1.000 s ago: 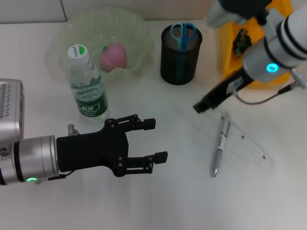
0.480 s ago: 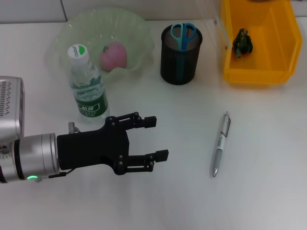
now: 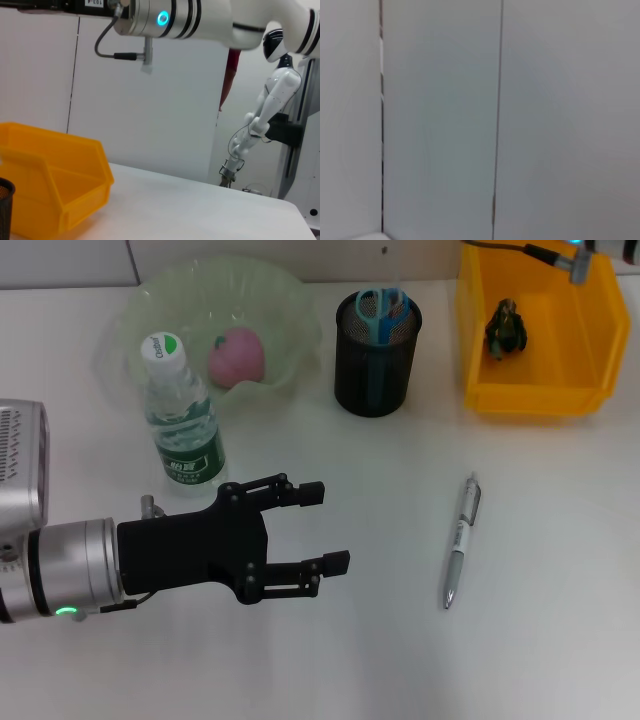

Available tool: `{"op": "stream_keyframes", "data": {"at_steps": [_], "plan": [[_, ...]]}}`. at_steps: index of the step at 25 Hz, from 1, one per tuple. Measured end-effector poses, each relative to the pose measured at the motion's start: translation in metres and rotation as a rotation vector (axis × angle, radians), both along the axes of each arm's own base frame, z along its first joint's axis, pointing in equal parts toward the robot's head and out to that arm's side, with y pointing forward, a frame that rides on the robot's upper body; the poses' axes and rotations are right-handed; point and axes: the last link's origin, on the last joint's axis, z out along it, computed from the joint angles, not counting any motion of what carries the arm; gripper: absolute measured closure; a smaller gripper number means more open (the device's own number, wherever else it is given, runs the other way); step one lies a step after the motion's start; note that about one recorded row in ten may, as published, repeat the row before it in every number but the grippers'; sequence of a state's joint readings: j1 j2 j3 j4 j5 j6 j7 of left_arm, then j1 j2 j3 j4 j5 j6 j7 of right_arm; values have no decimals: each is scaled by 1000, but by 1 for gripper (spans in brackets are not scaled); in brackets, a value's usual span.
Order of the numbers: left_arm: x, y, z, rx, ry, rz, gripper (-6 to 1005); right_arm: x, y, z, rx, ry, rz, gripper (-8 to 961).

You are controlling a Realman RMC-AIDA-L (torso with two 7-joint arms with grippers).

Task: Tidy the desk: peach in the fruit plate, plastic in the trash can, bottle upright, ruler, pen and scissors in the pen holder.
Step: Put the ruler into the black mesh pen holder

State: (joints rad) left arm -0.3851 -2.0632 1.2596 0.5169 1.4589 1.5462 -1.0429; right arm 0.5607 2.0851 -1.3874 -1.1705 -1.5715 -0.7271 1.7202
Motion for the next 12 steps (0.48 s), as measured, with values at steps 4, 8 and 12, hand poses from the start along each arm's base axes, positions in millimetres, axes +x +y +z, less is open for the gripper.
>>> {"op": "stream_keyframes", "data": {"at_steps": [4,8,12], "plan": [[0,0,0,-2,-2,7,186,7,2,-10,53,29,79,522],[0,1,1,-4,-4,16,186,15,5,-20,88,36,104,516],[1,3,2,-9,-5,23,186,26,9,-30,97,53,82,510]]}}
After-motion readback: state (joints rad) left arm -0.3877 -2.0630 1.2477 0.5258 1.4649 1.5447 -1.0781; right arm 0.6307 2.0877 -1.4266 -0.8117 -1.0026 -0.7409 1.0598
